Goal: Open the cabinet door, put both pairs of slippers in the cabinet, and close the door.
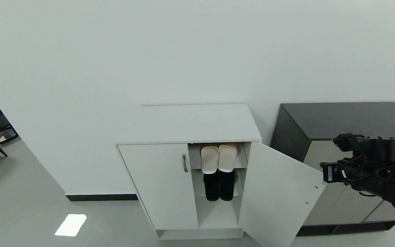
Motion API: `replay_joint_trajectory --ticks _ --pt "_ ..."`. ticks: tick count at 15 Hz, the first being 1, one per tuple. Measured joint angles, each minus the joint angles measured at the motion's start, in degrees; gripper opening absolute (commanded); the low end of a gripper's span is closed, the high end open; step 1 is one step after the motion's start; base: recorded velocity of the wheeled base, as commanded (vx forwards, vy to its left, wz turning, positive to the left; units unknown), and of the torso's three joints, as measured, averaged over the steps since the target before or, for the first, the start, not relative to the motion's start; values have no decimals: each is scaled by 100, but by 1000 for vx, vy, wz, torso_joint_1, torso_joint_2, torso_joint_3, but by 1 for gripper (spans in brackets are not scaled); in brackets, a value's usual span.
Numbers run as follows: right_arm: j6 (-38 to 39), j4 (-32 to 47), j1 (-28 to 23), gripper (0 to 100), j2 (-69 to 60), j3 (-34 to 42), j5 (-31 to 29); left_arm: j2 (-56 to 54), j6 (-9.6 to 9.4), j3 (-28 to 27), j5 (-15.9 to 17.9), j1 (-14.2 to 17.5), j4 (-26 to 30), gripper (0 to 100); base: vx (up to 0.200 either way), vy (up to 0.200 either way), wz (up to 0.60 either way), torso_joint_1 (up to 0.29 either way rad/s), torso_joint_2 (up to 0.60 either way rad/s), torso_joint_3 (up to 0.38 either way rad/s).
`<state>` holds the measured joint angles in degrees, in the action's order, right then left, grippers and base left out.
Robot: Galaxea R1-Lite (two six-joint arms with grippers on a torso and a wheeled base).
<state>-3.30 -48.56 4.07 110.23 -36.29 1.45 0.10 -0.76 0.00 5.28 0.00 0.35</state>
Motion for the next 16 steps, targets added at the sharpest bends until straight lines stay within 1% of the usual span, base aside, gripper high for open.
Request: replay_joint_trajectory --ticks 2,11,13,16 --pt "-4 -163 -27 0 165 -9 -6 0 -2 0 -2 0 0 0 0 0 0 0 0 0" --pt "-11 -191 9 0 441 -4 0 0 -2 0 -2 0 0 0 0 0 0 0 0 0" --pt "0 -205 188 0 418 62 -1 0 -2 0 0 0 0 0 0 0 0 0 0 0" --pt "41 -183 703 0 336 273 10 0 0 0 -2 0 0 0 0 0 0 0 0 0"
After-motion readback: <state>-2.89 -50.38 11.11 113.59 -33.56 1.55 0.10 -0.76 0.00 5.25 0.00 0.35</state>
